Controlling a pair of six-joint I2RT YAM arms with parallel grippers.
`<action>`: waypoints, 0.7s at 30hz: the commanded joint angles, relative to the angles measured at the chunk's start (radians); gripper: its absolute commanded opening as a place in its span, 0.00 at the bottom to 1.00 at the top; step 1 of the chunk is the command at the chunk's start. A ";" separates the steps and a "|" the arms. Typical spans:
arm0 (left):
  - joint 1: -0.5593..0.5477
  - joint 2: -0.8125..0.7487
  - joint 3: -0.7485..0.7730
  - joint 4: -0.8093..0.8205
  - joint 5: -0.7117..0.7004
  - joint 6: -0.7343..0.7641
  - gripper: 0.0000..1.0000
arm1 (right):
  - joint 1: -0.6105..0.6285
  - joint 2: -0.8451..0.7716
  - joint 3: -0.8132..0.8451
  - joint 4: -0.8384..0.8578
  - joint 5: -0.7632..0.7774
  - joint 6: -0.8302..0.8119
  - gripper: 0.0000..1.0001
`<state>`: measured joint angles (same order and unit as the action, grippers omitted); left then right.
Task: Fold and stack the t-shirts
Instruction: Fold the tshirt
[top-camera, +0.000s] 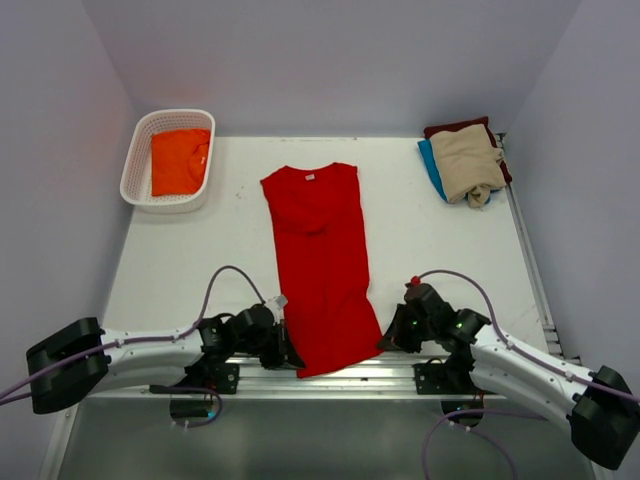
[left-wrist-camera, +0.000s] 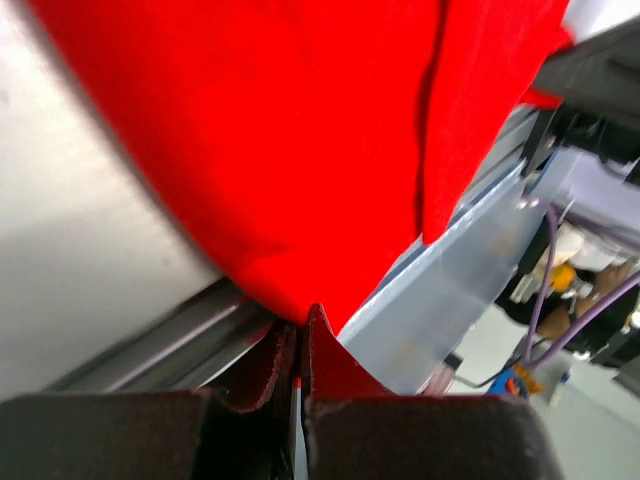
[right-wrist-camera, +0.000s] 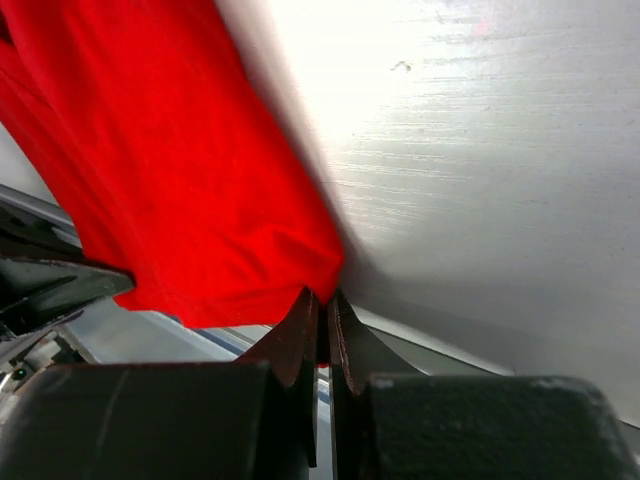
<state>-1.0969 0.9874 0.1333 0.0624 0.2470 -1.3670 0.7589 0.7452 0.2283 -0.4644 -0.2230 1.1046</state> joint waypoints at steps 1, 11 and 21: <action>-0.021 -0.028 0.029 -0.102 0.058 0.064 0.00 | 0.000 -0.021 0.035 -0.008 0.004 -0.038 0.00; -0.020 -0.191 0.153 -0.381 -0.274 0.192 0.00 | 0.000 0.091 0.167 0.062 0.027 -0.129 0.00; -0.018 -0.174 0.278 -0.452 -0.521 0.273 0.00 | 0.000 0.166 0.278 0.119 0.120 -0.203 0.00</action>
<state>-1.1133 0.8177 0.3420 -0.3588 -0.1112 -1.1629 0.7589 0.9047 0.4294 -0.3927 -0.1719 0.9527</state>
